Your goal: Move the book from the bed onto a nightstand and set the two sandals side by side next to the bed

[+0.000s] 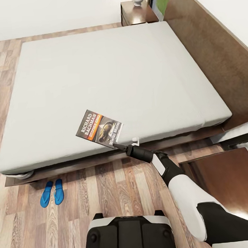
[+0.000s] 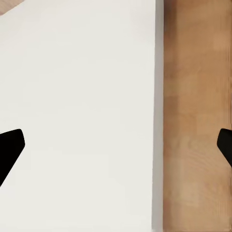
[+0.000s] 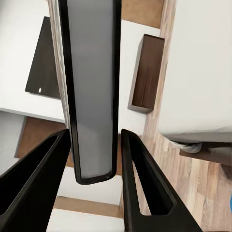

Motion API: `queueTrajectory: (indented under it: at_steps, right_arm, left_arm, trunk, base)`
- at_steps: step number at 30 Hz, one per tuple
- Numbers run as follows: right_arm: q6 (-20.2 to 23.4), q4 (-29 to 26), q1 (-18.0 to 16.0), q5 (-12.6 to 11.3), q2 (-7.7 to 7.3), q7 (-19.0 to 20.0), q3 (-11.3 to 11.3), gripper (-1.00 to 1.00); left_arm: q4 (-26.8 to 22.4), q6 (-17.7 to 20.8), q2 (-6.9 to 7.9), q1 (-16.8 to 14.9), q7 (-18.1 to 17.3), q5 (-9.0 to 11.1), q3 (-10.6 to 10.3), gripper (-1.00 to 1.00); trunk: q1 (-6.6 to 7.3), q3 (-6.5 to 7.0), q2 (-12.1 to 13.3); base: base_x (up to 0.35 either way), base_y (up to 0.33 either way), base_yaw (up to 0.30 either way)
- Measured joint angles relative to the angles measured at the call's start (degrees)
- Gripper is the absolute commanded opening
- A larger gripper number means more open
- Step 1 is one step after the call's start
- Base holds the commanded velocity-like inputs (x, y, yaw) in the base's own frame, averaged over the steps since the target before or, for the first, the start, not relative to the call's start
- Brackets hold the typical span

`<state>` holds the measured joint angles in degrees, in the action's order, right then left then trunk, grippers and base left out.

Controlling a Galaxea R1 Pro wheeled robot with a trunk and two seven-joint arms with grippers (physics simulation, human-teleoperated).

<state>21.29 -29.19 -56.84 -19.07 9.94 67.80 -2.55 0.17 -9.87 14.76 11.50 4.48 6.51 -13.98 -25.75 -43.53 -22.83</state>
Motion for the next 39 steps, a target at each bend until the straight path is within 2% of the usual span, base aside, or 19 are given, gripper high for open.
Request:
queueTrajectory:
  at_steps: [39]
  right_arm:
    - [0.01,0.0,0.0,0.01,0.0,0.1,0.16,-1.0]
  left_arm:
    - [0.0,-0.09,0.0,0.0,0.0,0.02,0.16,1.0]
  trunk:
    - [0.0,-2.68,0.0]
  base:
    - [0.0,0.002,0.19]
